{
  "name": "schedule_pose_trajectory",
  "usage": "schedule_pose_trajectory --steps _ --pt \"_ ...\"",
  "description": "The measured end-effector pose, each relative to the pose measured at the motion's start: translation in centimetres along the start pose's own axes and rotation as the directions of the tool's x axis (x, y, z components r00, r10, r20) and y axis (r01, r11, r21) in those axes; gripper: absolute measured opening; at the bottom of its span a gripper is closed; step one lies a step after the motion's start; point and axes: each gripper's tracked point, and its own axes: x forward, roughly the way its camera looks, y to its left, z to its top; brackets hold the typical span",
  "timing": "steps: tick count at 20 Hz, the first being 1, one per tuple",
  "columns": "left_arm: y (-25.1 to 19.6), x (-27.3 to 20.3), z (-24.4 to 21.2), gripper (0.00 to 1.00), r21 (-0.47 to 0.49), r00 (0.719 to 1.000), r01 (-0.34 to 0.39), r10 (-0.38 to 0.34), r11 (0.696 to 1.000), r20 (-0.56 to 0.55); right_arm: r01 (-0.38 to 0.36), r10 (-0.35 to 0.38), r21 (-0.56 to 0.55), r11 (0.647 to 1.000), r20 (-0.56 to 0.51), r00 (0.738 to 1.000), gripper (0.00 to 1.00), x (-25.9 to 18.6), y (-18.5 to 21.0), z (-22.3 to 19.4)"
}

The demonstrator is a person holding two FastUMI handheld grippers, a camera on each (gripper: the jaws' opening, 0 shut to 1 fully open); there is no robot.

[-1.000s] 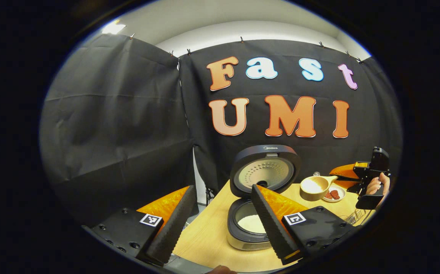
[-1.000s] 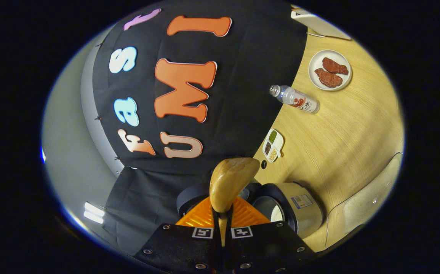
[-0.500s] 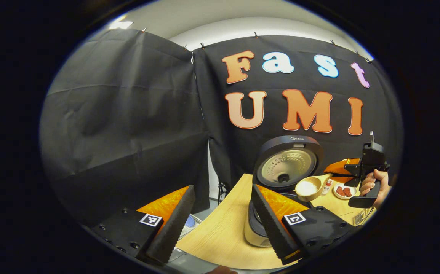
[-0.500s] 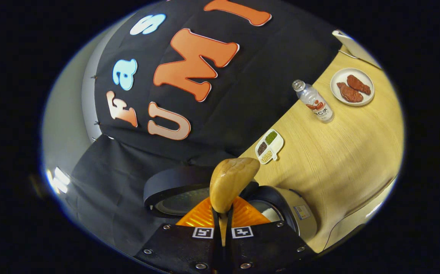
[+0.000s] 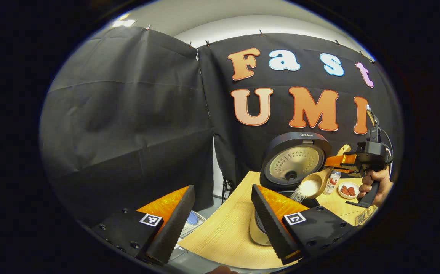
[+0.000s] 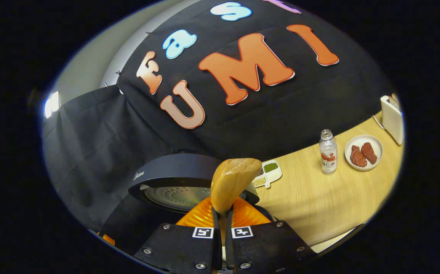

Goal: Close the left gripper, press the button to open the rice cooker; take a wooden spoon from the chopstick holder with the right hand, scoop a spoonful of rice and pour it into the rice cooker, then put the wooden spoon back into the chopstick holder.

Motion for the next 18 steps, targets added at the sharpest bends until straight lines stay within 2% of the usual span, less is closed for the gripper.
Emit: schedule_pose_trajectory --steps 3,4,7,8,9,10,11,12,13,14,15,17,18 --pt "-0.2 0.0 0.1 1.00 0.004 1.000 0.003 -0.003 1.000 -0.004 0.000 0.005 -0.111 0.994 0.044 0.999 0.03 -0.5 1.2 1.1" --pt "-0.3 0.1 0.1 0.95 0.005 1.000 0.005 -0.005 1.000 -0.004 -0.003 0.012 -0.146 0.989 0.056 0.998 0.03 -0.6 1.6 1.4" --pt "-0.5 0.1 0.2 0.95 0.006 1.000 0.008 -0.008 1.000 -0.004 -0.023 0.047 -0.259 0.966 0.084 0.995 0.03 -1.1 2.9 1.9" --pt "-0.6 0.1 0.2 1.00 0.006 1.000 0.009 -0.009 1.000 -0.004 -0.026 0.056 -0.293 0.956 0.094 0.994 0.03 -1.3 3.4 2.0" --pt "-0.5 0.1 0.1 0.95 0.006 1.000 0.008 -0.007 1.000 -0.005 -0.029 0.065 -0.333 0.942 0.098 0.993 0.03 -1.6 4.0 2.0" --pt "-0.5 0.2 0.0 1.00 0.006 1.000 0.009 -0.009 1.000 -0.007 -0.030 0.074 -0.371 0.928 0.105 0.992 0.03 -1.6 4.3 2.0" --pt "-0.5 0.1 0.1 0.95 0.007 1.000 0.008 -0.008 1.000 -0.008 -0.035 0.085 -0.411 0.911 0.106 0.991 0.03 -1.7 4.8 1.9" --pt "-0.4 -0.1 0.1 1.00 0.009 1.000 0.008 -0.008 1.000 -0.009 -0.039 0.099 -0.444 0.895 0.111 0.989 0.03 -1.7 5.0 1.9" --pt "-0.5 -0.1 0.2 0.95 0.012 1.000 0.006 -0.006 1.000 -0.007 -0.042 0.107 -0.469 0.882 0.113 0.988 0.03 -1.6 5.1 1.8" --pt "-0.4 0.0 0.3 1.00 0.017 1.000 0.005 -0.005 1.000 -0.005 -0.047 0.115 -0.496 0.867 0.107 0.988 0.03 -1.5 5.2 1.4" --pt "-0.4 -0.1 0.4 1.00 0.021 1.000 0.004 -0.004 1.000 -0.002 -0.049 0.121 -0.527 0.848 0.104 0.987 0.03 -1.5 5.3 1.2" --pt "-0.3 -0.1 0.6 1.00 0.029 1.000 0.004 -0.005 1.000 0.005 -0.045 0.139 -0.608 0.793 0.108 0.984 0.03 -1.6 6.0 1.0" --pt "-0.4 -0.2 0.6 0.95 0.033 1.000 0.002 -0.003 0.999 0.008 -0.041 0.147 -0.650 0.759 0.110 0.983 0.03 -1.7 6.3 0.9"
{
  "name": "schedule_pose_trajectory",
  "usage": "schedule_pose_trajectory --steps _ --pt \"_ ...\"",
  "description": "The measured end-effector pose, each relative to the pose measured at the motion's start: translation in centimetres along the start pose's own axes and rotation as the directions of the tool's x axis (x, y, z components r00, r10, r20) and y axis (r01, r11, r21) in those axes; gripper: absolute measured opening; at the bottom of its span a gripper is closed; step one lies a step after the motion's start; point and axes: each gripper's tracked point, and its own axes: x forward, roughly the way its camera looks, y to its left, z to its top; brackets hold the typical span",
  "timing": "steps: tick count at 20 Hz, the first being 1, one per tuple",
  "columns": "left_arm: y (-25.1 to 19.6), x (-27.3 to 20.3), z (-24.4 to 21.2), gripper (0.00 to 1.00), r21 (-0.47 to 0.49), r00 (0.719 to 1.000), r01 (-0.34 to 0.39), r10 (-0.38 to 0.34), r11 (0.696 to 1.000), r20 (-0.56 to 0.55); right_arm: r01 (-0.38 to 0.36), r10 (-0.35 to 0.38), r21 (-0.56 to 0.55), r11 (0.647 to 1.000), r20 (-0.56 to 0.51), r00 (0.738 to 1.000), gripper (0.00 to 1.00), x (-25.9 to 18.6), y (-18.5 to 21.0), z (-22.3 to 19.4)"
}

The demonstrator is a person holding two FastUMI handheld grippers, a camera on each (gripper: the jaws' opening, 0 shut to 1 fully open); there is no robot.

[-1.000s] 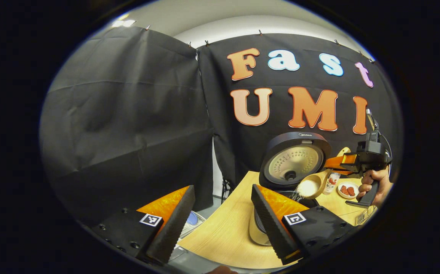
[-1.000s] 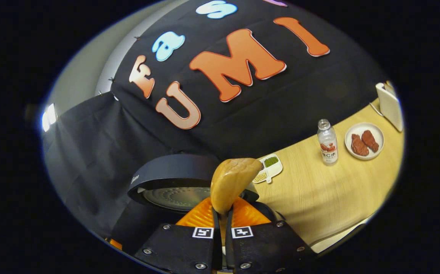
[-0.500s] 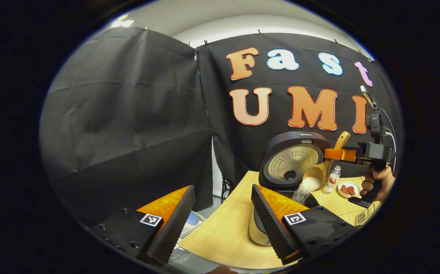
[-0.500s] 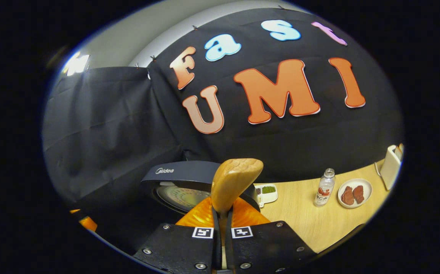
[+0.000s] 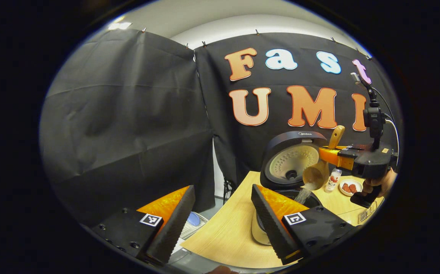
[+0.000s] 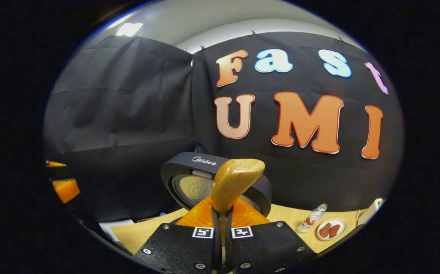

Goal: Close the left gripper, press the button to open the rice cooker; take a wooden spoon from the chopstick holder with the right hand, scoop a spoonful of rice and pour it into the rice cooker, then put the wooden spoon back into the chopstick holder.

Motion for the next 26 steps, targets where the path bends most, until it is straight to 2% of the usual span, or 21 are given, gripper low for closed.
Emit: schedule_pose_trajectory --steps 1,3,5,6,7,9,10,13,17,21,22,23,24,26 --pt "0.1 0.0 0.1 1.00 0.003 1.000 0.000 0.000 1.000 0.001 -0.003 0.004 -0.051 0.999 0.011 1.000 0.03 0.0 0.6 0.2" --pt "0.1 -0.1 0.1 1.00 0.006 1.000 -0.001 0.001 1.000 0.004 -0.012 0.015 -0.133 0.991 0.024 1.000 0.03 -0.3 1.7 0.5" --pt "0.0 0.1 0.1 1.00 0.006 1.000 0.001 -0.001 1.000 0.003 -0.031 0.037 -0.161 0.986 0.032 0.999 0.03 -1.1 2.8 0.3" --pt "-0.3 0.1 0.1 0.95 0.006 1.000 0.004 -0.004 1.000 0.002 -0.044 0.050 -0.154 0.987 0.032 0.998 0.03 -1.3 3.1 0.3" --pt "-0.5 0.1 0.2 1.00 0.007 1.000 0.004 -0.004 1.000 0.001 -0.051 0.056 -0.138 0.989 0.033 0.998 0.03 -1.2 3.3 0.5" --pt "-0.6 -0.1 0.2 1.00 0.010 1.000 0.007 -0.007 1.000 0.004 -0.047 0.050 -0.081 0.996 0.036 0.998 0.03 -1.5 2.7 0.9" --pt "-1.0 -0.2 0.4 0.95 0.011 1.000 0.011 -0.011 1.000 0.003 -0.042 0.043 -0.045 0.998 0.034 0.998 0.03 -1.6 2.0 1.1" --pt "-1.7 -0.3 0.3 1.00 0.011 1.000 0.022 -0.022 1.000 0.003 -0.028 0.027 0.103 0.994 0.017 1.000 0.03 -2.4 -0.3 1.0" --pt "-3.7 -0.5 0.2 1.00 0.013 0.999 0.047 -0.047 0.999 -0.005 0.018 -0.016 0.269 0.963 -0.012 1.000 0.03 -4.6 -4.1 0.4" --pt "-6.6 -0.7 0.8 1.00 0.021 0.996 0.091 -0.091 0.996 -0.002 0.098 -0.083 0.337 0.936 -0.057 0.995 0.03 -7.6 -8.5 -1.8" --pt "-7.5 -0.7 0.8 0.95 0.022 0.994 0.105 -0.105 0.994 -0.003 0.118 -0.100 0.359 0.926 -0.069 0.993 0.03 -8.5 -9.6 -2.4" --pt "-8.3 -0.7 0.8 1.00 0.022 0.993 0.118 -0.118 0.993 -0.005 0.139 -0.117 0.379 0.915 -0.081 0.990 0.03 -9.5 -10.8 -3.1" --pt "-9.2 -0.8 0.8 0.94 0.023 0.991 0.131 -0.131 0.991 -0.010 0.162 -0.137 0.397 0.903 -0.092 0.986 0.03 -10.5 -12.0 -3.7" --pt "-10.8 -0.8 0.8 0.95 0.023 0.988 0.155 -0.154 0.988 -0.016 0.221 -0.184 0.421 0.880 -0.127 0.975 0.03 -12.6 -14.8 -5.7"
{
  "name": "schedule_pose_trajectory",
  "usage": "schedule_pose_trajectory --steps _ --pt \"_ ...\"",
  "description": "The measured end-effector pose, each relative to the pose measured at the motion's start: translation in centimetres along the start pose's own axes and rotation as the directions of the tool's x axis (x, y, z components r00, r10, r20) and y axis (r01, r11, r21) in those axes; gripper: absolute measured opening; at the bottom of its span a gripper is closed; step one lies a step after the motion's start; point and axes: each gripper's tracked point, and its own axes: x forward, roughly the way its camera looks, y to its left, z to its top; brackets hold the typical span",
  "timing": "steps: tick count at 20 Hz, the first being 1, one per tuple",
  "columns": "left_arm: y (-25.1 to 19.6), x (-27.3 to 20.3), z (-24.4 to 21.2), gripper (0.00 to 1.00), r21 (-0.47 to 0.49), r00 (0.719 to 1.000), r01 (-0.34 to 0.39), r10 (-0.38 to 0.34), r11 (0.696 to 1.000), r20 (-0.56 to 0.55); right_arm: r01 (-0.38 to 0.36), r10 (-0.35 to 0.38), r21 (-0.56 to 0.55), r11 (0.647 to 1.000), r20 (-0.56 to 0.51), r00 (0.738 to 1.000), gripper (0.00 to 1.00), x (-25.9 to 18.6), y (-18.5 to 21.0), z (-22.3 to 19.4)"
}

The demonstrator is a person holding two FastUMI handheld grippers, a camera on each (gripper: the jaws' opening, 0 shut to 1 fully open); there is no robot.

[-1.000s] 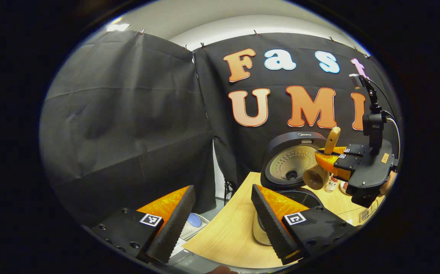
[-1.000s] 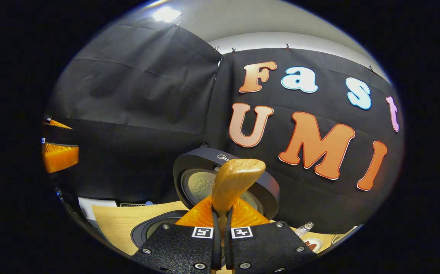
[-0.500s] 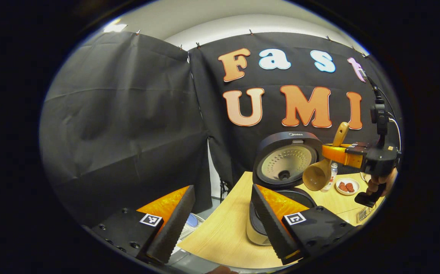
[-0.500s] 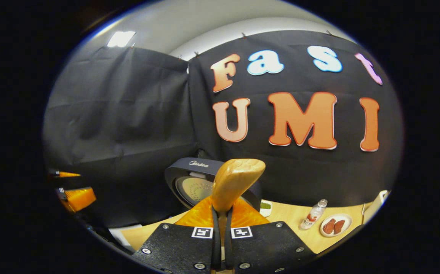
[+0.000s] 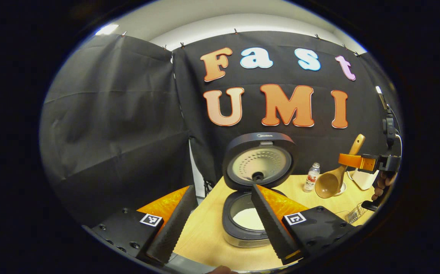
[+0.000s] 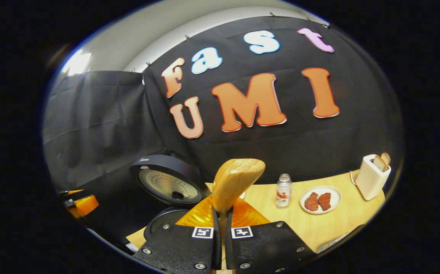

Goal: Close the left gripper, press the button to open the rice cooker; take a wooden spoon from the chopstick holder with the right hand, scoop a spoonful of rice and pour it into the rice cooker, then put the wooden spoon back into the chopstick holder.

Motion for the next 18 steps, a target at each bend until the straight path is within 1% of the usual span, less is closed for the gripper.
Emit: schedule_pose_trajectory --steps 1,2,3,4,7,10,11,12,14,15,16,17,18 --pt "-0.7 0.1 -0.1 0.94 0.001 1.000 0.010 -0.010 1.000 -0.002 0.036 -0.036 0.018 0.999 -0.005 0.999 0.03 -1.0 -1.9 -0.4" --pt "-1.4 0.3 0.1 1.00 0.002 1.000 0.017 -0.017 1.000 -0.004 0.068 -0.067 0.031 0.997 -0.013 0.998 0.03 -1.7 -3.8 -0.8" --pt "-2.0 0.5 0.3 0.95 0.001 1.000 0.024 -0.024 1.000 -0.005 0.107 -0.106 0.046 0.993 -0.023 0.994 0.03 -2.7 -5.9 -1.3" --pt "-2.6 0.6 0.3 1.00 0.001 1.000 0.030 -0.030 1.000 -0.006 0.147 -0.145 0.060 0.987 -0.034 0.989 0.03 -3.6 -8.0 -1.7" --pt "-4.5 0.7 0.7 1.00 0.009 0.999 0.048 -0.048 0.999 -0.007 0.259 -0.255 0.095 0.961 -0.049 0.966 0.03 -6.7 -14.1 -2.5" --pt "-6.8 0.9 0.8 1.00 0.018 0.997 0.075 -0.075 0.997 -0.011 0.348 -0.343 0.105 0.932 -0.066 0.937 0.03 -9.5 -19.0 -3.5" --pt "-7.5 0.9 0.8 0.95 0.022 0.997 0.082 -0.082 0.996 -0.014 0.372 -0.366 0.107 0.922 -0.073 0.928 0.03 -10.2 -20.4 -4.0" --pt "-8.2 0.9 0.9 1.00 0.025 0.996 0.090 -0.090 0.996 -0.016 0.392 -0.385 0.106 0.914 -0.082 0.919 0.03 -10.8 -21.7 -4.4" --pt "-9.4 0.7 1.1 1.00 0.022 0.994 0.105 -0.105 0.994 -0.021 0.432 -0.423 0.118 0.894 -0.096 0.901 0.03 -11.8 -23.9 -5.1" --pt "-10.0 0.6 1.0 1.00 0.021 0.993 0.113 -0.112 0.993 -0.023 0.436 -0.425 0.127 0.891 -0.104 0.899 0.03 -12.1 -24.5 -5.5" --pt "-10.3 0.5 1.2 0.94 0.025 0.993 0.113 -0.112 0.993 -0.022 0.436 -0.423 0.132 0.890 -0.117 0.899 0.03 -12.1 -24.9 -6.2" --pt "-10.5 0.4 1.3 1.00 0.030 0.994 0.112 -0.111 0.993 -0.020 0.438 -0.423 0.135 0.889 -0.125 0.897 0.03 -12.2 -25.3 -6.9" --pt "-10.6 0.3 1.5 1.00 0.036 0.994 0.107 -0.107 0.994 -0.018 0.443 -0.425 0.136 0.886 -0.139 0.894 0.03 -12.1 -25.6 -7.6"
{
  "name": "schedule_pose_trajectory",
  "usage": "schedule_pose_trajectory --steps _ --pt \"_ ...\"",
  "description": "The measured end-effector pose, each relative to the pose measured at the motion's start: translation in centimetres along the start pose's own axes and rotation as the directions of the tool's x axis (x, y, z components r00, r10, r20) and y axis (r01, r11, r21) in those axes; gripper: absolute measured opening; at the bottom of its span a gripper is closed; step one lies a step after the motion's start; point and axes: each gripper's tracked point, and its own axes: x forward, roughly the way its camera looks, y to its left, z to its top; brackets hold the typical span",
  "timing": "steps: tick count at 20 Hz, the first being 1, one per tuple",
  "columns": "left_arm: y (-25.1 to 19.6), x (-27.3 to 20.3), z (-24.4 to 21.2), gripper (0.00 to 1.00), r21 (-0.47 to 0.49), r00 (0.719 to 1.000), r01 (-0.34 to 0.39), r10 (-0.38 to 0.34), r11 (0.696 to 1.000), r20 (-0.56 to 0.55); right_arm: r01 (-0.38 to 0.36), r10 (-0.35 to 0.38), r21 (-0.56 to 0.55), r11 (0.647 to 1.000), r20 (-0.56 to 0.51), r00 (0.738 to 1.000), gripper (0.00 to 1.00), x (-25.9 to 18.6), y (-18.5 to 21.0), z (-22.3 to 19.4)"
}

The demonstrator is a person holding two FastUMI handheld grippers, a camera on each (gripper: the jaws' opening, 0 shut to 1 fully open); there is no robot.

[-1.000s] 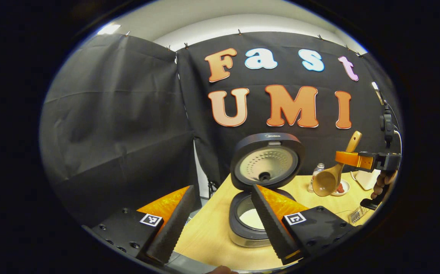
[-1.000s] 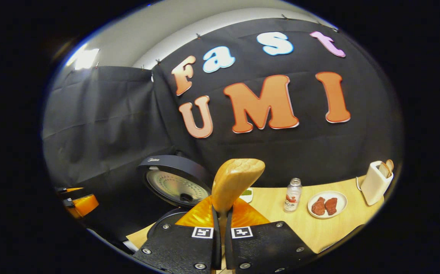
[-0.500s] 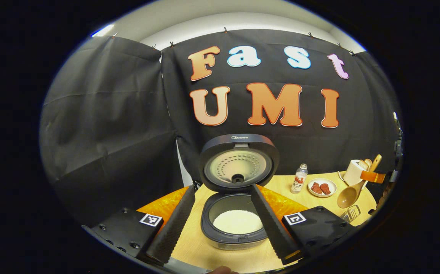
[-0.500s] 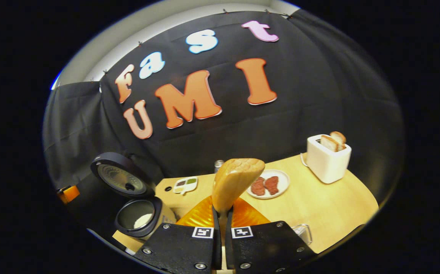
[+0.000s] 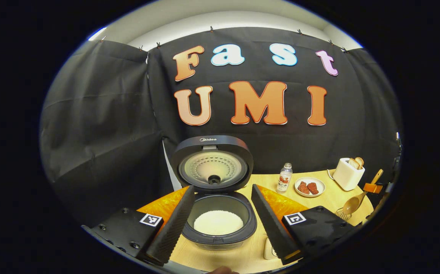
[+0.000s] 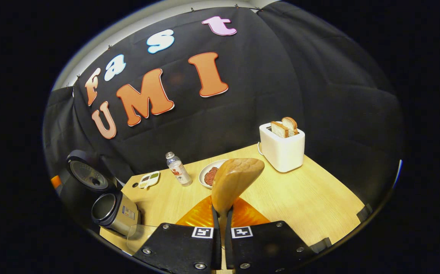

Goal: Close the left gripper, press the button to open the rice cooker; take a wooden spoon from the chopstick holder with the right hand, scoop a spoonful of rice and pour it into the rice cooker, then put the wooden spoon back into the chopstick holder.

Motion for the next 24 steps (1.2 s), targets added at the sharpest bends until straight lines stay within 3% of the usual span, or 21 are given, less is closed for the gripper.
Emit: schedule_pose_trajectory --steps 2,3,16,23,24 --pt "-0.2 -0.3 0.1 0.95 0.006 1.000 -0.007 0.007 1.000 0.002 0.002 -0.002 -0.003 1.000 -0.021 1.000 0.03 0.4 -1.0 -1.2" --pt "-0.3 -0.5 0.1 1.00 0.007 1.000 -0.011 0.011 1.000 0.002 0.000 0.000 -0.008 1.000 -0.030 1.000 0.04 0.6 -1.3 -2.0" --pt "1.3 -1.6 0.8 1.00 -0.009 0.996 -0.084 0.084 0.996 -0.013 -0.007 0.016 0.073 0.997 -0.132 0.991 0.06 3.7 -3.5 -6.9" --pt "1.8 0.5 3.6 1.00 -0.015 0.998 -0.061 0.061 0.998 0.027 -0.022 0.051 0.129 0.991 -0.223 0.974 0.14 3.0 -4.1 -8.9" --pt "1.5 1.1 4.6 0.95 -0.047 0.999 -0.033 0.035 0.998 0.037 -0.022 0.054 0.139 0.990 -0.229 0.972 0.16 2.7 -4.1 -8.7"
